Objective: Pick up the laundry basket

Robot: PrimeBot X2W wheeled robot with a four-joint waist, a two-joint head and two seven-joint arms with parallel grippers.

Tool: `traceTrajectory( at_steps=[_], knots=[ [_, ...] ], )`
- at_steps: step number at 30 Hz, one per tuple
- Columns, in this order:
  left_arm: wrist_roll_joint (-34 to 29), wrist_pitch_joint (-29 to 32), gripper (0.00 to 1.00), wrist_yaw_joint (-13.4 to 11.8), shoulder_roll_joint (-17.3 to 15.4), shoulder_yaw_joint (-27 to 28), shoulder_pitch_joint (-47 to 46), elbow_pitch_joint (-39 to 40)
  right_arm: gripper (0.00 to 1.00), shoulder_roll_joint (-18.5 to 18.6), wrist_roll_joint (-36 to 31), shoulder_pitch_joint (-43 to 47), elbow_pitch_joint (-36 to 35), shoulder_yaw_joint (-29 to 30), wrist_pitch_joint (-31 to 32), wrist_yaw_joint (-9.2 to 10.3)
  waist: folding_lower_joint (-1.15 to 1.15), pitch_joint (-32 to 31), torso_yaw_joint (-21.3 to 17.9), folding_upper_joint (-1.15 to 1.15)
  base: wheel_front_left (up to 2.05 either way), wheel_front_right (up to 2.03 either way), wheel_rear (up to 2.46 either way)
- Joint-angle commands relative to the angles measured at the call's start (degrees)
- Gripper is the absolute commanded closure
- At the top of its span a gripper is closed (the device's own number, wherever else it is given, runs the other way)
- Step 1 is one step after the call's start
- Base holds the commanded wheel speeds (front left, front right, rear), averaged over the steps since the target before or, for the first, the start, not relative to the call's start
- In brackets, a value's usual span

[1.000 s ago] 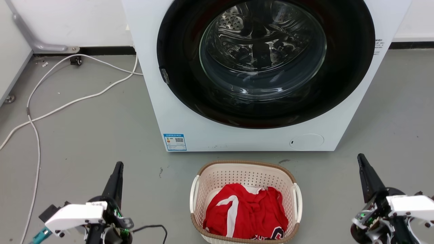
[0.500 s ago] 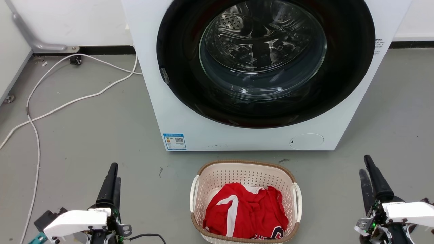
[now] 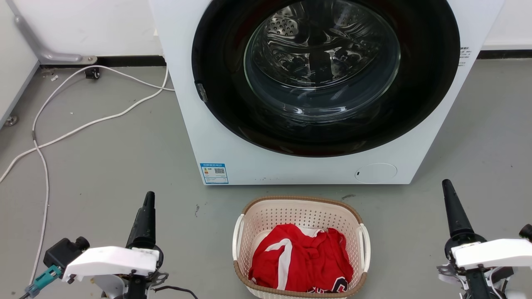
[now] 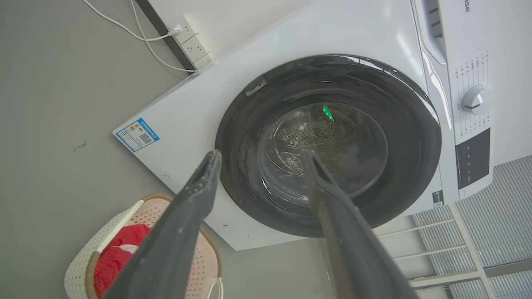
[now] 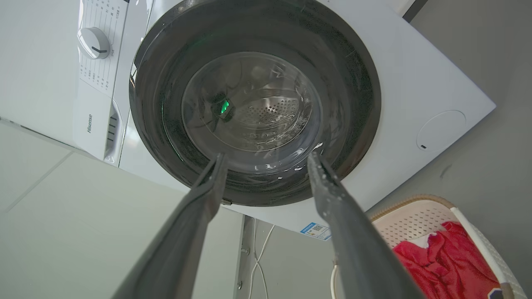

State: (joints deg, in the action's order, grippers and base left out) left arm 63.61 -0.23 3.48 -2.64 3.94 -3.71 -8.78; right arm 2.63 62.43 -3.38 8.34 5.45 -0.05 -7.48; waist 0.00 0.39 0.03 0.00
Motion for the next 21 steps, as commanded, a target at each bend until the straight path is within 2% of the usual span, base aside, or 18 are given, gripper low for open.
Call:
traceTrajectory(
  at_steps=[1,5,21],
  knots=[
    [-3.0,-0.7,0.0,-0.4,-0.2,-0.5,-0.2,1.5,0.0,0.2,-3.6,0.0,-1.7,-0.3,-0.8,-0.01,0.0,0.0,0.0,0.0,0.0,0.0,0.0],
    [-7.3,-1.6,0.0,-1.2,-0.5,-1.5,0.0,1.8,0.0,0.2,-9.6,0.5,-2.2,-1.0,-1.7,-0.01,0.0,0.0,0.0,0.0,0.0,0.0,0.0],
    [-20.0,-4.6,0.0,-3.4,-2.2,-4.5,0.7,2.5,0.0,0.2,-24.9,1.8,-4.2,-1.7,-4.7,-0.02,0.0,0.1,0.0,0.0,0.0,0.0,0.0]
  ],
)
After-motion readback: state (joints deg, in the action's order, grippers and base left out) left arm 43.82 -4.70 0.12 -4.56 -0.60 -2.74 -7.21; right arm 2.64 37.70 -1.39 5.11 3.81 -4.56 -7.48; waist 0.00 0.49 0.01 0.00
